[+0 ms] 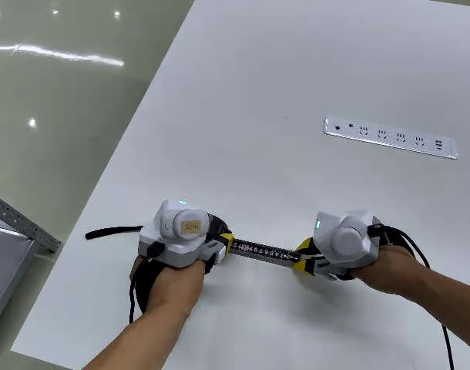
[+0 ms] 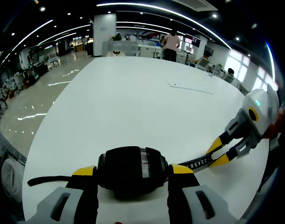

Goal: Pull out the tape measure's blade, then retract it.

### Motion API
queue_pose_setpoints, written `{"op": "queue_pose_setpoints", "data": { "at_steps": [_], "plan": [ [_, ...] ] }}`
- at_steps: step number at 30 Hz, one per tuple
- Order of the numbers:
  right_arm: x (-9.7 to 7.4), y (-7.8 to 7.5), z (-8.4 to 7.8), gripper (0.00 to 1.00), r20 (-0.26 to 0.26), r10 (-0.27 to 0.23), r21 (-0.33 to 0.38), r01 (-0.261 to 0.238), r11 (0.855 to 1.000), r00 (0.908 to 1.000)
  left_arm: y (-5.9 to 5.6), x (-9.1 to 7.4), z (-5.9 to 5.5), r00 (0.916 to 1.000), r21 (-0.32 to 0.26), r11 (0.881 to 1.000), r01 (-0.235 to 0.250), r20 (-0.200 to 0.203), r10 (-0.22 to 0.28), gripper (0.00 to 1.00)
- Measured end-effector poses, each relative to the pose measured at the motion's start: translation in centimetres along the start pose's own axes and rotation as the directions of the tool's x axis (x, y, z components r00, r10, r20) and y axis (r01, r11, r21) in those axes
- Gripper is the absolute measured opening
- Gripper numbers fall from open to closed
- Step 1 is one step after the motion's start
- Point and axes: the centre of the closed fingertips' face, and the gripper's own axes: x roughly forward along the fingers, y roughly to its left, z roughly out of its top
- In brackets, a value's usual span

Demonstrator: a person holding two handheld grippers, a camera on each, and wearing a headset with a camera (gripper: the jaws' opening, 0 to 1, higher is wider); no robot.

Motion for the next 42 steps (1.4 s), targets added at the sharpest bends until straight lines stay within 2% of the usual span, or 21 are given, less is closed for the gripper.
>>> {"op": "queue_pose_setpoints", "data": {
  "at_steps": [28, 40, 42],
  "plan": [
    [1.5, 0.4, 2.8, 0.12, 0.040, 0.003, 0.013, -0.004, 1.000, 0.9992, 0.0, 0.0, 0.0, 1.0000, 0.005, 1.000, 0.004, 0.001, -0.004, 0.56],
    [1.9, 0.3, 3.2, 0.12, 0.046, 0.001, 0.016, -0.002, 1.000, 0.9989, 0.0, 0.0, 0.0, 1.0000, 0.005, 1.000, 0.005, 0.000, -0.005, 0.56],
    [2.5, 0.4, 4.1, 0.12, 0.051, -0.003, 0.017, 0.002, 1.000, 0.9987, 0.0, 0.0, 0.0, 1.0000, 0.007, 1.000, 0.006, 0.000, -0.006, 0.56]
  ]
}}
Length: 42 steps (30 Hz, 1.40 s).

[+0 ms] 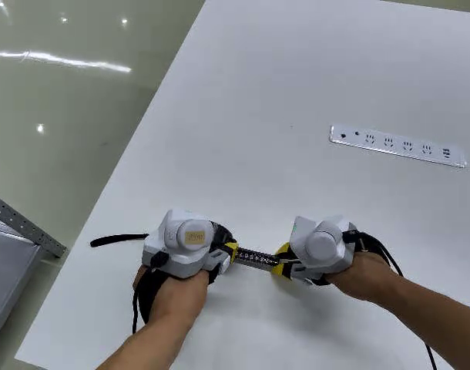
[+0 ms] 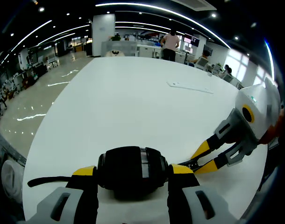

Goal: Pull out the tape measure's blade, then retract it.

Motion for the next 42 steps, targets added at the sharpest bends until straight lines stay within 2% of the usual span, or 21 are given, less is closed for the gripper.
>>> {"op": "queue_pose_setpoints", "data": {
  "at_steps": [28, 42],
  "plan": [
    [1.7, 0.0, 2.7, 0.12, 0.030, -0.024, -0.016, 0.025, 1.000, 0.9993, 0.0, 0.0, 0.1, 1.0000, 0.005, 1.000, 0.000, 0.009, 0.000, 0.56],
    [2.4, 0.1, 3.3, 0.12, 0.034, -0.037, -0.025, 0.038, 0.999, 0.9987, 0.0, -0.1, 0.1, 1.0000, 0.005, 1.000, 0.003, 0.009, -0.003, 0.56]
  ]
}}
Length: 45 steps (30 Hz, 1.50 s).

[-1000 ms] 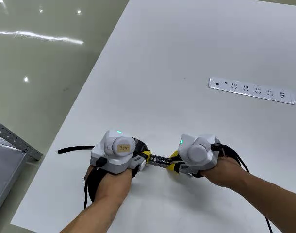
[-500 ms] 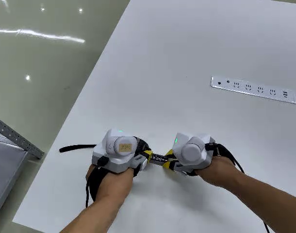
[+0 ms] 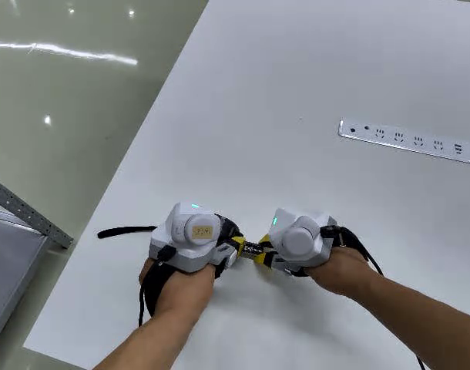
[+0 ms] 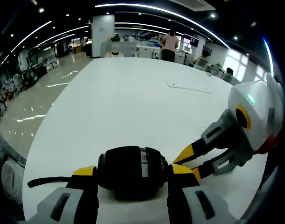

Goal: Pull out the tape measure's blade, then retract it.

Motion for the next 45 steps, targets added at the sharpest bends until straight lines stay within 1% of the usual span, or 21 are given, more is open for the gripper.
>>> {"op": "queue_pose_setpoints", "data": {
  "at_steps": [14, 22, 31, 45],
  "plan": [
    [0.5, 0.1, 0.5, 0.12, -0.002, -0.009, -0.010, 0.009, 1.000, 1.0000, 0.0, 0.0, -0.1, 1.0000, 0.006, 1.000, 0.006, 0.003, -0.006, 0.56],
    [0.7, 0.1, 0.7, 0.12, -0.006, -0.021, -0.026, 0.021, 0.999, 0.9998, 0.0, 0.0, 0.0, 0.9999, 0.012, 1.000, 0.003, 0.016, -0.003, 0.55],
    [0.9, 0.1, 1.0, 0.12, -0.001, -0.033, -0.041, 0.033, 0.999, 0.9995, 0.1, 0.0, 0.1, 0.9992, 0.025, 1.000, 0.001, 0.040, -0.002, 0.55],
    [1.2, 0.2, 1.5, 0.12, 0.002, -0.032, -0.050, 0.032, 0.998, 0.9995, 0.0, 0.0, 0.1, 0.9991, 0.031, 1.000, 0.002, 0.042, -0.003, 0.55]
  ]
}}
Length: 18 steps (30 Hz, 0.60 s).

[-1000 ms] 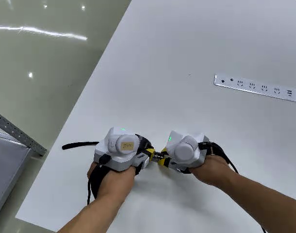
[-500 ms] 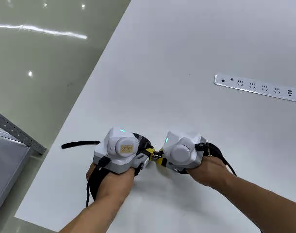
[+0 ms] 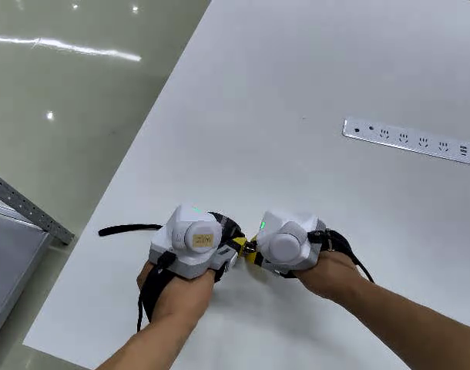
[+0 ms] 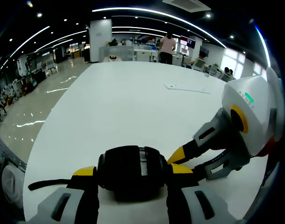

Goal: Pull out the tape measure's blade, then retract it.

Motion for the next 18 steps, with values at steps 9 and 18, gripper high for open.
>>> {"op": "queue_pose_setpoints", "data": {
  "at_steps": [9, 18],
  "plan": [
    [0.12, 0.03, 0.16, 0.12, -0.011, 0.009, -0.007, -0.009, 1.000, 0.9999, -0.03, -0.01, 0.00, 1.0000, 0.001, 1.000, 0.002, 0.003, -0.002, 0.55],
    [0.27, 0.00, 0.26, 0.12, -0.016, 0.013, -0.012, -0.013, 1.000, 0.9998, -0.08, -0.02, 0.03, 1.0000, 0.003, 1.000, 0.001, 0.005, -0.001, 0.55]
  ]
}}
